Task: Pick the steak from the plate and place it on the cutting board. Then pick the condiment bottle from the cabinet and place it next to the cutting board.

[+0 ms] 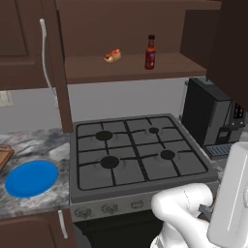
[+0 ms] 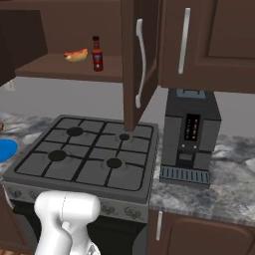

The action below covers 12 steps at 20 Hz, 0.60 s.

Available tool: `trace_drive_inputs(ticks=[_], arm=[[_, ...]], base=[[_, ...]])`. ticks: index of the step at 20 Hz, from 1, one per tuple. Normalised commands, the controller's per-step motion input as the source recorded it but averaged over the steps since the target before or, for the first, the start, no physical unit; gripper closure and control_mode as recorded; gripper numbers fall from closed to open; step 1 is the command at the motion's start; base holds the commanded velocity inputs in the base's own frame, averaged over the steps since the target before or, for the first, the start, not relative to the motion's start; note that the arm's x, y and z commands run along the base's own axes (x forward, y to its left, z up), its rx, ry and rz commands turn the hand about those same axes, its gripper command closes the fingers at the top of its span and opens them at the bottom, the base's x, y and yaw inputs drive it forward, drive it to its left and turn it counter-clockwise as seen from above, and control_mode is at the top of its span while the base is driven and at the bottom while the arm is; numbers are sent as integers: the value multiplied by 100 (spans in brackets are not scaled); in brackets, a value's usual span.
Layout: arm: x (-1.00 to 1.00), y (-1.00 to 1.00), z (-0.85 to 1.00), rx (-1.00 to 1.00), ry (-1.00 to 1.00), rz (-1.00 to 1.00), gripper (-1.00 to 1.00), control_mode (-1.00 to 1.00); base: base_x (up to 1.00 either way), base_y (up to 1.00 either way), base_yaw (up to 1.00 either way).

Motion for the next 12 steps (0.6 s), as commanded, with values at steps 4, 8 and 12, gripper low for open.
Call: trace_drive_inputs(ticks=[4,8,12], arm=[[0,0,0,0,0,0,-100,100],[0,0,0,0,0,0,-100,100],[0,0,0,0,0,0,-100,100]], base=[[84,0,0],[51,2,0],[43,26,0]])
